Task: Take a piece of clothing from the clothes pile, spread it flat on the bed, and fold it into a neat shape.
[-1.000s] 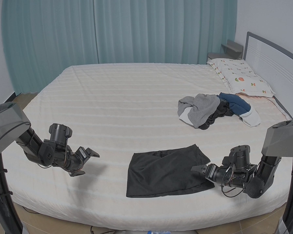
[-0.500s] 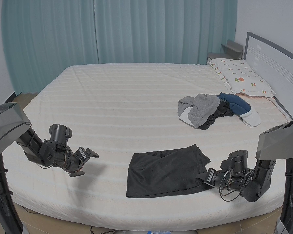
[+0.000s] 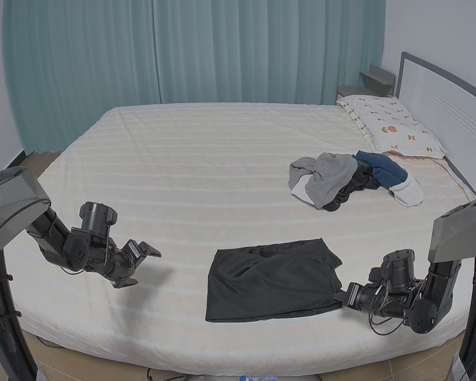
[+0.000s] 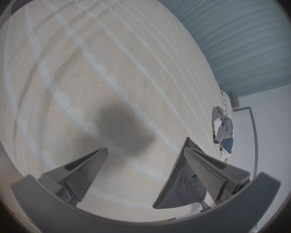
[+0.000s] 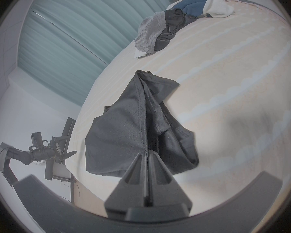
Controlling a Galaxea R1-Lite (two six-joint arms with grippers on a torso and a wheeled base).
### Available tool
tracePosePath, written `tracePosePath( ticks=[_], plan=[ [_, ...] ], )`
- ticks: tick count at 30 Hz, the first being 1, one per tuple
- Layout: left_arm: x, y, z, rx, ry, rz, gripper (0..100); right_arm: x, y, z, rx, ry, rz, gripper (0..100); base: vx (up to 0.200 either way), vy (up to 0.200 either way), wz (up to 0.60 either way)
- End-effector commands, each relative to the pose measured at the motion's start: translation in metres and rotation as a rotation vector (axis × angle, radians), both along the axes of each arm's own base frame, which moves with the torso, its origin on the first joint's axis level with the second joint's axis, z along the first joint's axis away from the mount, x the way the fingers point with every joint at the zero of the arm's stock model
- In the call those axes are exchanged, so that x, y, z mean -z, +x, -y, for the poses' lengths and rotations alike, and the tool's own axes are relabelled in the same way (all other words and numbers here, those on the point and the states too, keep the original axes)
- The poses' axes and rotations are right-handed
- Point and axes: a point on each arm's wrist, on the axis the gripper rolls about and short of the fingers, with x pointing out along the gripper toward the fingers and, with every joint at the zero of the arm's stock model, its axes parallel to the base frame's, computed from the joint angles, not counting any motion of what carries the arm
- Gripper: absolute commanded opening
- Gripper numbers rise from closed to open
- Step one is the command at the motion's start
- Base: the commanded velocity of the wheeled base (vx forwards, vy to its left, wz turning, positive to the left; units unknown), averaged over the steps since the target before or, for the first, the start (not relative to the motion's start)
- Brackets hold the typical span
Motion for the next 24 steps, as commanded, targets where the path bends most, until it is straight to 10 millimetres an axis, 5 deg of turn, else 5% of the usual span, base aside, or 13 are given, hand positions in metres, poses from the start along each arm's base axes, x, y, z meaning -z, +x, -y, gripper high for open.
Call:
tracePosePath(
  ticks=[1, 13, 14, 19, 24],
  plan=[
    [0.0, 0.0, 0.0, -0.001, -0.001, -0.002, 100, -0.003, -0.008, 0.006, -0.001, -0.021, -0.006, 0, 0.0, 0.0, 0.0],
    [0.0, 0.0, 0.0, -0.001, 0.001, -0.002, 100, 0.007, -0.017, 0.011, -0.027, -0.075, -0.05, 0, 0.0, 0.0, 0.0],
    [0.0, 0.0, 0.0, 0.0, 0.0, -0.002, 100, 0.007, -0.017, 0.011, -0.028, -0.074, -0.05, 100, 0.0, 0.0, 0.0],
    [0.001, 0.0, 0.0, -0.001, 0.001, -0.003, 100, -0.007, -0.01, 0.012, -0.014, -0.05, 0.026, 100, 0.0, 0.0, 0.0],
    [0.001, -0.001, 0.0, -0.001, 0.001, -0.006, 100, -0.021, 0.02, 0.015, 0.055, 0.008, 0.117, 100, 0.0, 0.0, 0.0]
  ],
)
